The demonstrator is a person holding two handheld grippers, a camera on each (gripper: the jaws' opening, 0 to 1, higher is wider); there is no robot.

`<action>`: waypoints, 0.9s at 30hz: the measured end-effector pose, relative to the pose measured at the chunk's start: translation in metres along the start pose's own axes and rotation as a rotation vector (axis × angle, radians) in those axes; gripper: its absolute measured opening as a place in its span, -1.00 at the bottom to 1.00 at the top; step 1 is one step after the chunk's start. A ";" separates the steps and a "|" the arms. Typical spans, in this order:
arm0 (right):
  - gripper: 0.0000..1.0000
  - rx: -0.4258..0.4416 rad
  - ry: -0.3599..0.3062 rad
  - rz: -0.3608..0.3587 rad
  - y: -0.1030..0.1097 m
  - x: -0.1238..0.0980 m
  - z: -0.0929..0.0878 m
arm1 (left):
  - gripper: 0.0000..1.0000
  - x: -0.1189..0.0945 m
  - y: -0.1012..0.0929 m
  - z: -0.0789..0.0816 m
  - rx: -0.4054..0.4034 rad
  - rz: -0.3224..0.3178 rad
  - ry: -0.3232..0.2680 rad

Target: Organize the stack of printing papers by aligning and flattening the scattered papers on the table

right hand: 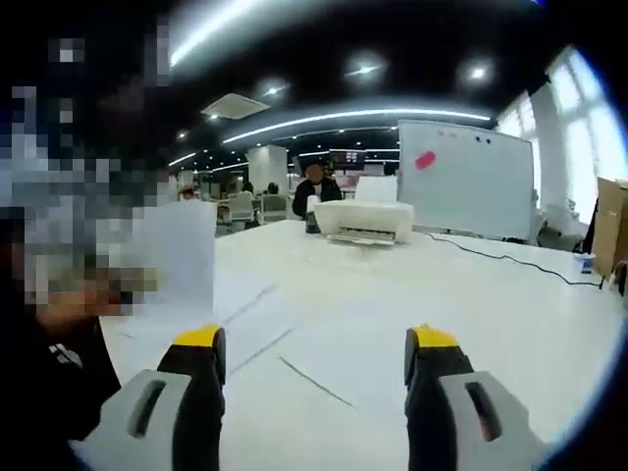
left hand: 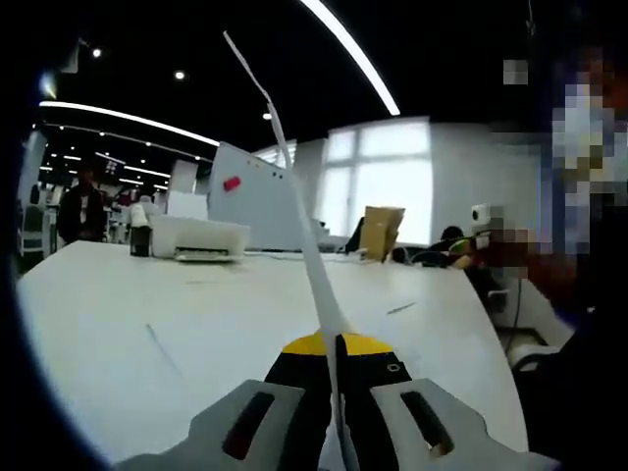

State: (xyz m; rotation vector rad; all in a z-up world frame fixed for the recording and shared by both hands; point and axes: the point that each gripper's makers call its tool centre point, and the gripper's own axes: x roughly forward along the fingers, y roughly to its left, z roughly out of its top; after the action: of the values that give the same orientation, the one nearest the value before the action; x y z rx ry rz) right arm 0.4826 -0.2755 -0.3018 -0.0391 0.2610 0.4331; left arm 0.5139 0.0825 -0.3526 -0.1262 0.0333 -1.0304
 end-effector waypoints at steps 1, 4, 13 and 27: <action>0.39 0.007 -0.005 -0.002 -0.002 0.002 0.002 | -0.88 0.000 0.000 0.000 0.001 0.001 0.000; 0.40 0.015 -0.003 -0.007 -0.007 0.008 0.004 | -0.88 0.000 0.001 0.000 0.001 0.003 0.000; 0.42 0.003 0.008 -0.036 -0.028 0.023 0.007 | -0.88 -0.001 0.003 0.001 -0.012 0.002 -0.006; 0.51 0.020 0.030 -0.056 -0.048 0.042 0.011 | -0.88 -0.003 0.005 0.004 -0.030 -0.007 -0.025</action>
State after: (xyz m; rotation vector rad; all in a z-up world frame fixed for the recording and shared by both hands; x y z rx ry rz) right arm 0.5424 -0.3012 -0.3028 -0.0335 0.2929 0.3748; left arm 0.5176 0.0879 -0.3491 -0.1662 0.0255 -1.0351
